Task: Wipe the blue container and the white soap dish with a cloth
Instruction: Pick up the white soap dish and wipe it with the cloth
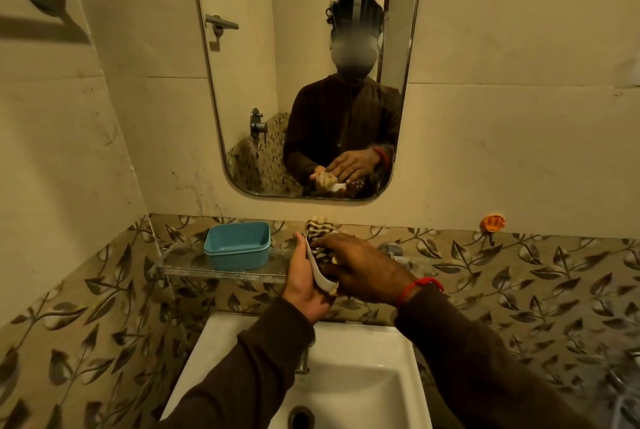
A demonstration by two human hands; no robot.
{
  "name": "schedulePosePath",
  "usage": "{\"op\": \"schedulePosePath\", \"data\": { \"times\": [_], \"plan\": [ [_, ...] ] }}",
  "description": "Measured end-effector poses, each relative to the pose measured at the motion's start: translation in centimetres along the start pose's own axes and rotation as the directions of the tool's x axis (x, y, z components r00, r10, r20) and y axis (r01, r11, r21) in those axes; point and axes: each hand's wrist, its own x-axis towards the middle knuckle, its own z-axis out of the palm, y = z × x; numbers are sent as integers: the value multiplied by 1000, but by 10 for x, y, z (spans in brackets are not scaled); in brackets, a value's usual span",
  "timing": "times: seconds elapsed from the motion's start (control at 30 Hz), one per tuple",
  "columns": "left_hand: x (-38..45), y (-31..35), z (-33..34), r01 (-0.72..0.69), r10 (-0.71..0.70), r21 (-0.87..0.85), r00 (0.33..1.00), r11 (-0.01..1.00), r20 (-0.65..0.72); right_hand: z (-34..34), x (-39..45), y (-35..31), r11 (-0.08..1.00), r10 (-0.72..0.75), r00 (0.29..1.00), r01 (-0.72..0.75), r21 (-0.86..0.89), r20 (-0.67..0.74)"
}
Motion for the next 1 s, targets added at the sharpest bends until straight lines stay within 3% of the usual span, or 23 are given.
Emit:
{"op": "schedulePosePath", "data": {
  "times": [0.13,0.27,0.33,0.6,0.77,0.9,1.0],
  "plan": [
    [2,9,0,0,-1,44,999,999,41,-11,1,-9,994,-4,998,-2,108,58],
    [3,26,-2,-166,158,45,977,985,145,-21,-4,-13,937,-17,993,-26,348,120],
    [2,35,2,-204,188,68,964,977,189,-21,-6,-16,923,-19,992,-31,384,126],
    [7,39,8,-304,263,176,939,936,223,-26,1,-18,995,-77,997,78,-63,25],
    [8,51,17,-436,413,160,897,886,157,-29,4,-7,992,-95,993,88,-87,-76],
    [5,86,14,-500,501,-27,862,866,78,-32,2,18,983,181,972,-179,31,-151],
    [4,91,23,-488,490,-48,869,872,71,-29,5,24,940,327,923,-296,167,-203]
  ]
}}
